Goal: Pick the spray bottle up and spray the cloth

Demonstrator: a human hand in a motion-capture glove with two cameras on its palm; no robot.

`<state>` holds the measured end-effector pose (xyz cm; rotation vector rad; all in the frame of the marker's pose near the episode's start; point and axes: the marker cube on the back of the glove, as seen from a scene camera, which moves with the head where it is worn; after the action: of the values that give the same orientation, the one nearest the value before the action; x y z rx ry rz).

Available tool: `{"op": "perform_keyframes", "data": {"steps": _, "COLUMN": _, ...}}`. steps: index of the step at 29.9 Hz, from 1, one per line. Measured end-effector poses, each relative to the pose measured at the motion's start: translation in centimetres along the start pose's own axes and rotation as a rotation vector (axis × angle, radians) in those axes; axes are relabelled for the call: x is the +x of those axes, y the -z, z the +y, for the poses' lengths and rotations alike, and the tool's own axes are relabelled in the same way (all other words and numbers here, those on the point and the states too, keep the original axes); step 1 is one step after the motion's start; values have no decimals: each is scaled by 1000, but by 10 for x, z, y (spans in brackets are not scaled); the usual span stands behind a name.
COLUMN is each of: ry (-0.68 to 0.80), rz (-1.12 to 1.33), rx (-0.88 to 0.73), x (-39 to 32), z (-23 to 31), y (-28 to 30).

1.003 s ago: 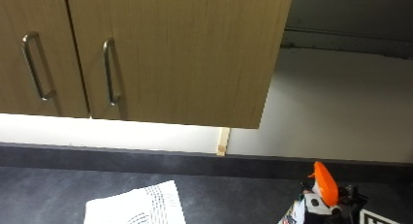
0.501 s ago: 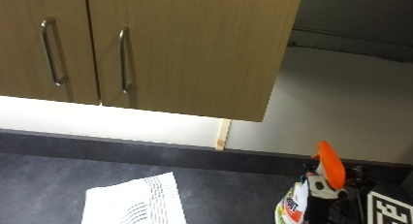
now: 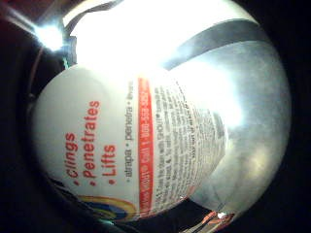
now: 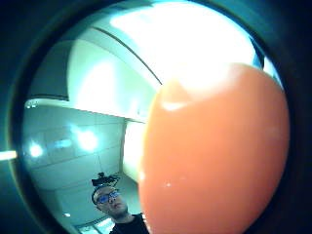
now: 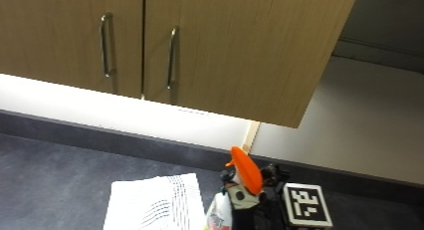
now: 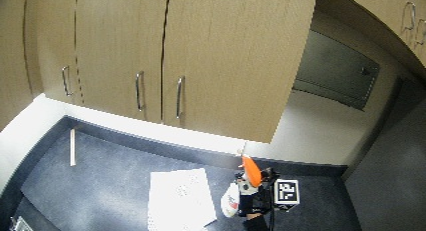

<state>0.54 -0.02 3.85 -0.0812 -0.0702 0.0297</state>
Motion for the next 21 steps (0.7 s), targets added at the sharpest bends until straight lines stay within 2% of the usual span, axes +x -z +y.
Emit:
{"op": "perform_keyframes", "data": {"steps": 5, "ry": -2, "rz": 46, "rx": -149, "x": 18, "z": 0, "y": -31}}
{"op": "perform_keyframes", "data": {"steps": 11, "ry": -42, "rz": 168, "rx": -219, "x": 32, "z": -10, "y": -38}}
{"op": "perform_keyframes", "data": {"steps": 15, "ry": -155, "rz": 315, "rx": -261, "x": 41, "z": -22, "y": -37}}
{"op": "perform_keyframes", "data": {"steps": 21, "ry": -423, "rz": 629, "rx": -388, "x": 57, "z": -33, "y": -51}}
